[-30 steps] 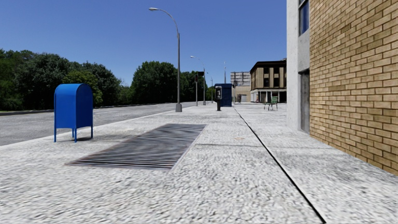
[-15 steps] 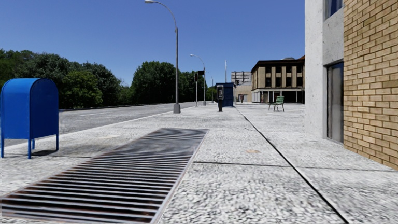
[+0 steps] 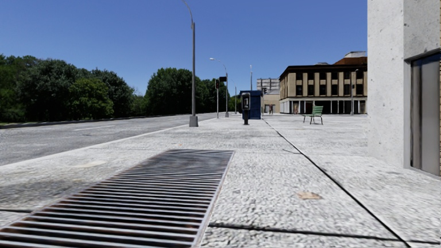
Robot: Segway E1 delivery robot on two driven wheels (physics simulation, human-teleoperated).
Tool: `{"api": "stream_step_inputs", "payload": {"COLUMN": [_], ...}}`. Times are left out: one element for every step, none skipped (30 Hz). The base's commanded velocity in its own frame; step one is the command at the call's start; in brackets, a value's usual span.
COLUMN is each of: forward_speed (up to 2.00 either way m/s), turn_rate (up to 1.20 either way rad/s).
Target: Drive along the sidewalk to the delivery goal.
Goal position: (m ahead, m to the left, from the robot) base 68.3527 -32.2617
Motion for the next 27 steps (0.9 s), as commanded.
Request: {"api": "stream_step_inputs", "payload": {"forward_speed": [2.0,2.0,2.0,2.0,2.0,2.0,2.0,2.0,2.0,2.0,2.0,2.0,2.0,2.0,2.0,2.0,2.0,2.0,2.0,2.0,2.0,2.0,2.0,2.0,2.0,2.0,2.0], "turn_rate": [0.0,0.0,0.0,0.0,0.0,0.0,0.0,0.0,0.0,0.0,0.0,0.0,0.0,0.0,0.0,0.0,0.0,0.0,0.0,0.0,0.0,0.0,0.0,0.0,0.0,0.0,0.0]}}
